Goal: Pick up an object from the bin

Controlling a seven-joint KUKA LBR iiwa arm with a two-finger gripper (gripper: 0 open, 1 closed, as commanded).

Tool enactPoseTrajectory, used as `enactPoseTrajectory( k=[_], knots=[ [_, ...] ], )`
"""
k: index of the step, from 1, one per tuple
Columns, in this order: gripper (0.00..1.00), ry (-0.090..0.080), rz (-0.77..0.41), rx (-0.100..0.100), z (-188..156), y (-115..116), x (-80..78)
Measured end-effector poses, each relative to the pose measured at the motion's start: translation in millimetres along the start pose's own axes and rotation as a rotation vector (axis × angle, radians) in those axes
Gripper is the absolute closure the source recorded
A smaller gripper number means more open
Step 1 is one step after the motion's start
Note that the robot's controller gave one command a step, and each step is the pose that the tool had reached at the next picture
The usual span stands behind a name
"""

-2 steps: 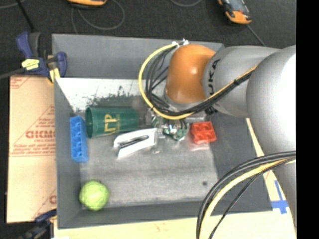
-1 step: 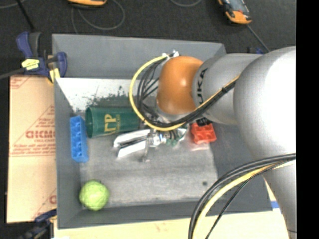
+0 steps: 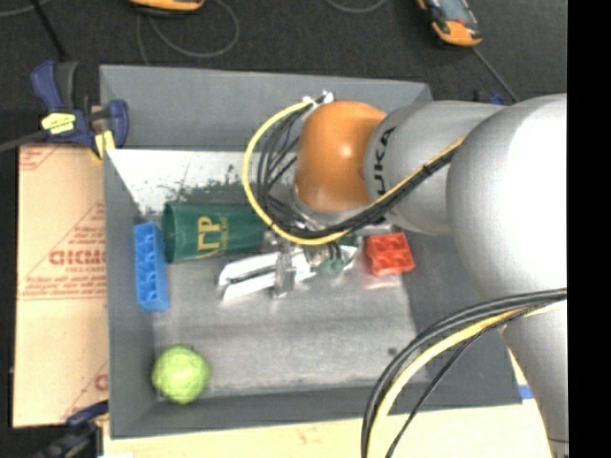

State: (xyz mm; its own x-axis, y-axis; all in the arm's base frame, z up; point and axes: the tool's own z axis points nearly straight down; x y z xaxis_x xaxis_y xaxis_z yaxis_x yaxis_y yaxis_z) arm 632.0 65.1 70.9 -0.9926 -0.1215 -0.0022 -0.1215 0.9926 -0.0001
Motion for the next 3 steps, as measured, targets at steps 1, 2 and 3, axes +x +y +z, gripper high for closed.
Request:
enactPoseTrajectory(
  k=[1, 2, 3],
  knots=[
    [1.00, 0.000, 0.000, 0.000, 0.0, 0.0, 0.0],
    [1.00, 0.003, 0.000, 0.000, -3.9, 0.1, 1.6],
    [1.00, 0.012, 0.001, 0.000, -23.6, 0.1, 3.9]
  ],
)
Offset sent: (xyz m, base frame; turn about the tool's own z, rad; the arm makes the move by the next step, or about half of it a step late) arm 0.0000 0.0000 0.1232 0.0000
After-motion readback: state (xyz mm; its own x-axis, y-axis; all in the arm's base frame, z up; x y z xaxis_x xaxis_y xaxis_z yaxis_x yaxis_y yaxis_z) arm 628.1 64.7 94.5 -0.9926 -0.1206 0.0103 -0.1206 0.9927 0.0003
